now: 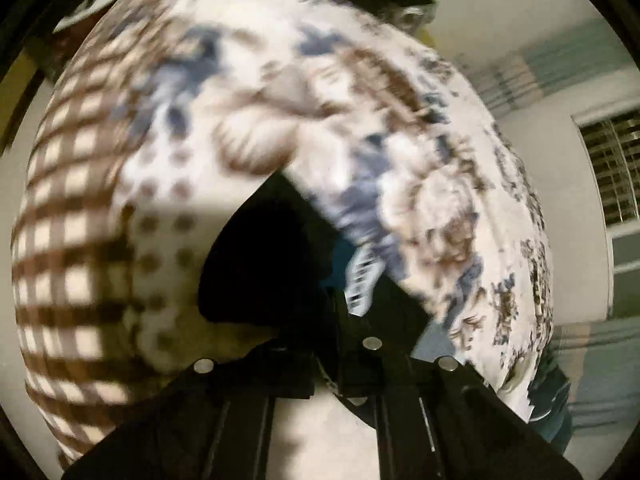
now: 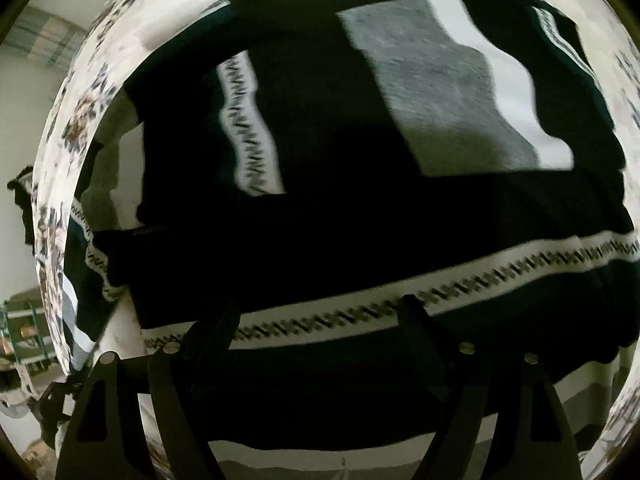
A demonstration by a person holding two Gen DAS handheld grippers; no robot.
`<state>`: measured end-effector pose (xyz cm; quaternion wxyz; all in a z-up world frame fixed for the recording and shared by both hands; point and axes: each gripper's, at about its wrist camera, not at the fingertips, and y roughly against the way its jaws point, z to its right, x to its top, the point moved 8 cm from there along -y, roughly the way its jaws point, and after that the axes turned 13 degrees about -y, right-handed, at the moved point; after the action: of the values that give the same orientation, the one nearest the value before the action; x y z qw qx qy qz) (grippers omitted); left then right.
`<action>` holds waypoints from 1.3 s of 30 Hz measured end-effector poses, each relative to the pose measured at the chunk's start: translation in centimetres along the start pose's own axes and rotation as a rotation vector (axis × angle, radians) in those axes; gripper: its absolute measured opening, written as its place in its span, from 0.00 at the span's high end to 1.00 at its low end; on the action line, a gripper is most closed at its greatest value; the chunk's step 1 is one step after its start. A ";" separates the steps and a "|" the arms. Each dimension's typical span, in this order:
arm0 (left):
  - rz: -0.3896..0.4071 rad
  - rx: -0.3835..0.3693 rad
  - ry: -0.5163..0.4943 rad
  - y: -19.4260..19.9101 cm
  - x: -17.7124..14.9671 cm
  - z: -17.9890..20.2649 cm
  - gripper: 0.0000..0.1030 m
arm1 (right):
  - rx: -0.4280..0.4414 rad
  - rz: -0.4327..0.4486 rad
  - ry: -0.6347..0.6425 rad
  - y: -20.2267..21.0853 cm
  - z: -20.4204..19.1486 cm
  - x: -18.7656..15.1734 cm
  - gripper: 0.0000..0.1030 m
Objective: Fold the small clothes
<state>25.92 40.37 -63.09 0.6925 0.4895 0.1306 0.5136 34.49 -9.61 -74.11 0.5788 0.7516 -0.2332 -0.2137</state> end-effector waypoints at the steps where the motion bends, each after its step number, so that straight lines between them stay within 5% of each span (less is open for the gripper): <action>1: 0.016 -0.001 -0.039 0.4 0.6 0.9 0.96 | 0.003 0.008 -0.014 0.3 0.6 0.2 0.20; 8: 0.130 -0.023 -0.343 4.2 3.6 12.7 0.96 | -0.052 0.098 -0.036 3.0 3.8 3.8 0.20; 13: 0.144 -0.136 -0.579 6.6 -0.1 26.1 0.96 | 0.017 0.136 -0.130 5.8 7.3 7.2 0.19; 18: 0.044 -0.268 -0.797 5.2 -11.7 39.1 0.96 | 0.055 0.166 -0.212 9.1 13.7 9.8 0.19; 24: -0.184 -0.382 -1.069 0.9 -34.0 50.3 0.96 | 0.038 0.194 -0.325 12.4 24.2 13.5 0.19; 28: -0.352 -0.380 -1.165 -2.2 -45.3 51.9 0.95 | 0.015 0.200 -0.377 13.8 30.9 14.8 0.19; 31: -0.494 -0.286 -1.207 -5.2 -51.8 51.1 0.93 | 0.019 0.172 -0.390 14.1 34.5 15.4 0.19; 34: -0.508 -0.212 -1.268 -6.3 -53.9 49.2 0.85 | 0.038 0.134 -0.396 14.2 37.2 15.2 0.19; 39: -0.406 -0.110 -1.335 -3.6 -50.9 44.0 0.27 | 0.074 0.060 -0.374 14.4 39.3 14.8 0.19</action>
<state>35.76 -26.21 -61.00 0.7306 0.6306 -0.2601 -0.0305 21.63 -51.93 -70.25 0.5034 0.7123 -0.3669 -0.3235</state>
